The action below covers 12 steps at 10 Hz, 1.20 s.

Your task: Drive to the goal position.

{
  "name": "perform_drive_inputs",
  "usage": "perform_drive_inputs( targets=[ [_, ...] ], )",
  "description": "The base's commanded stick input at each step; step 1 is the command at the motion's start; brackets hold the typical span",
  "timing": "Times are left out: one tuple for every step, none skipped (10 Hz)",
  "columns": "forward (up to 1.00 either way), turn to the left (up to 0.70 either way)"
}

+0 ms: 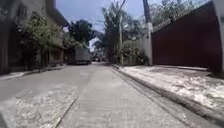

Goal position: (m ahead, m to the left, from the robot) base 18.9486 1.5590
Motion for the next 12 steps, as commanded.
perform_drive_inputs(
  targets=[
    [1.0, 0.3],
    [1.0, 0.03],
    [1.0, 0.01],
    [1.0, 0.01],
    [1.0, 0.01],
    [1.0, 0.01],
    [1.0, 0.01],
    [1.0, 0.19],
    [1.0, 0.41],
    [1.0, 0.41],
    [1.0, 0.1],
    [1.0, 0.01]
  ],
)
